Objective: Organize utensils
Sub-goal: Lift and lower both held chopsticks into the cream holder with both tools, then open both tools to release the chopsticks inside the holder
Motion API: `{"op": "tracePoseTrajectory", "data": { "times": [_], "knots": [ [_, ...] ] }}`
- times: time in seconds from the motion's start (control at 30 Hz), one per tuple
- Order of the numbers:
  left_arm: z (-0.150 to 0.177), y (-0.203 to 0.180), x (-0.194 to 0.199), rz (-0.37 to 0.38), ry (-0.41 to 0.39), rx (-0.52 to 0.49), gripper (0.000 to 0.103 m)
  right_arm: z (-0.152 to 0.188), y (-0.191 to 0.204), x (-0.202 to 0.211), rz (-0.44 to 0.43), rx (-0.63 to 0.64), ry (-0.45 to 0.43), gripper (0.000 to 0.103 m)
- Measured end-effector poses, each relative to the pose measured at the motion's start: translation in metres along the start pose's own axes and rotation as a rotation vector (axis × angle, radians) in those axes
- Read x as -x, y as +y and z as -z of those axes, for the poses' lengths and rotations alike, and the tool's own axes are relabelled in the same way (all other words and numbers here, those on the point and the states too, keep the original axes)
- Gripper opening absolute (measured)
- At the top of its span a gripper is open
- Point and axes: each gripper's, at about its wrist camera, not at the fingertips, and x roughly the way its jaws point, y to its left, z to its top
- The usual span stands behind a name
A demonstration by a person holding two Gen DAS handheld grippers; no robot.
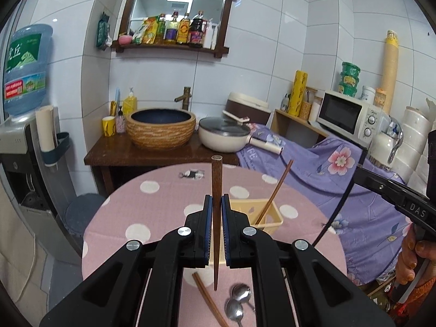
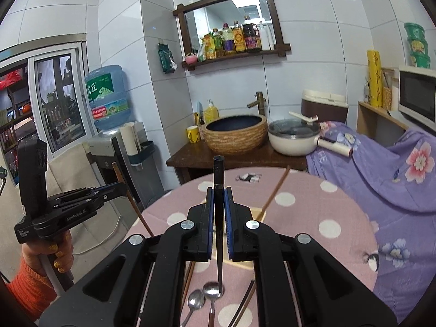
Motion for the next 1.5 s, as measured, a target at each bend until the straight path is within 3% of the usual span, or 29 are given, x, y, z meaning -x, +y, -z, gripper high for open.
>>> {"op": "tracePoseTrajectory", "data": {
  "times": [0.27,0.47,0.83,1.5],
  "knots": [
    [-0.072,-0.015,-0.010,0.059,-0.051,0.029,0.007,-0.064,0.002,-0.014,0.019,-0.015,-0.071,0.008],
    [-0.091,-0.026,-0.041,0.036,-0.053,0.027,0.007,-0.083,-0.005,-0.040,0.068,-0.054,-0.093,0.008],
    [-0.039,-0.027,-0.103,-0.012,0.079,0.029,0.007,-0.030,-0.028,-0.097,0.139,-0.102,-0.006,0.008],
    [0.014,-0.005,-0.144,-0.050,0.213,0.079,0.007,0.025,-0.053,-0.132,0.184,-0.168,0.099,0.008]
  ]
}}
